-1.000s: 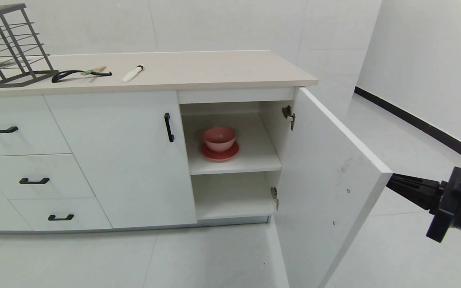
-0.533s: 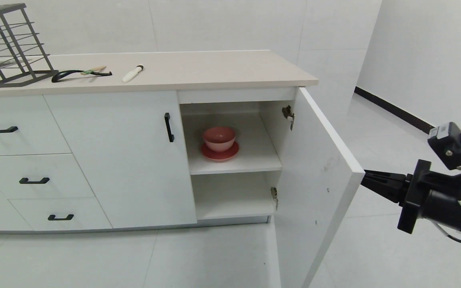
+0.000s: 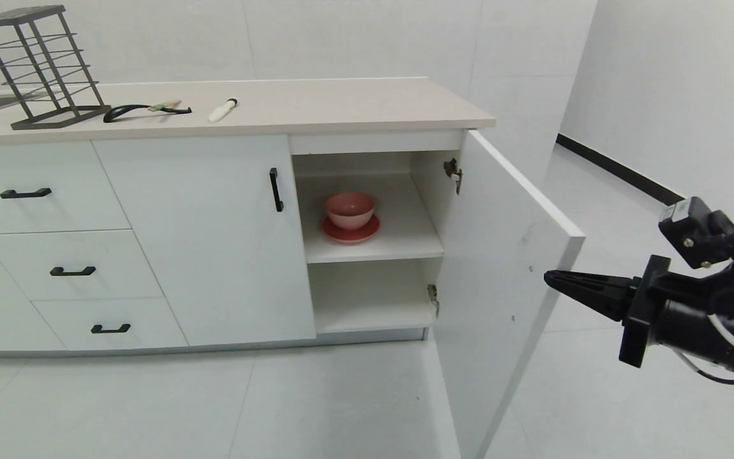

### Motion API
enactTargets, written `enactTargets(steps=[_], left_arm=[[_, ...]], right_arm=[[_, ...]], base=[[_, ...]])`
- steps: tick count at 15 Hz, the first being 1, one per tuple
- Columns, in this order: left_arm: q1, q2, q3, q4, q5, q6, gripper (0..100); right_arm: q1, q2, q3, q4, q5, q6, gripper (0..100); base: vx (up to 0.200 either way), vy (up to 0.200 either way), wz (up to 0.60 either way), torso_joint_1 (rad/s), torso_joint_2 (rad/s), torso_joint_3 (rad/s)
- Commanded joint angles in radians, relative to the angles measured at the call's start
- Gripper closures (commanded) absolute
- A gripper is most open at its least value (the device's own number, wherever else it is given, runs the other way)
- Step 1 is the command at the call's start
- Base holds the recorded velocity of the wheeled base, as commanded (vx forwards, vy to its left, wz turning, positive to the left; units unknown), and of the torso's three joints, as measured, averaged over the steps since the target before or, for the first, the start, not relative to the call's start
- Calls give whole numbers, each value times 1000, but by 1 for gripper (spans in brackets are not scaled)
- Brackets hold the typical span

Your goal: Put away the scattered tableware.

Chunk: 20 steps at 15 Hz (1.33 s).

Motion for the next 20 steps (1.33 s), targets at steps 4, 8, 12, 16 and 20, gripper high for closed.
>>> enactTargets(steps=[4,8,12,16,20], left_arm=[[0,0,0,0,0,-2,0],[0,0,0,0,2,-2,0],[0,0,0,0,0,-2,0],[0,0,0,0,2,-2,0],[0,0,0,0,6,-3,0]], right_arm=[[-15,86,23,-76,3,1,100],[-89,-102,259,26,-128,-1,100],[-333,-229,235,148,-146,-16,100],[-383,-166,92,93,-146,-18,100],[-439,-25,48,-72,-143,-19,100]], base=[[0,0,0,0,0,0],[0,0,0,0,0,0],[0,0,0,0,0,0],[0,0,0,0,0,0],[0,0,0,0,0,0]])
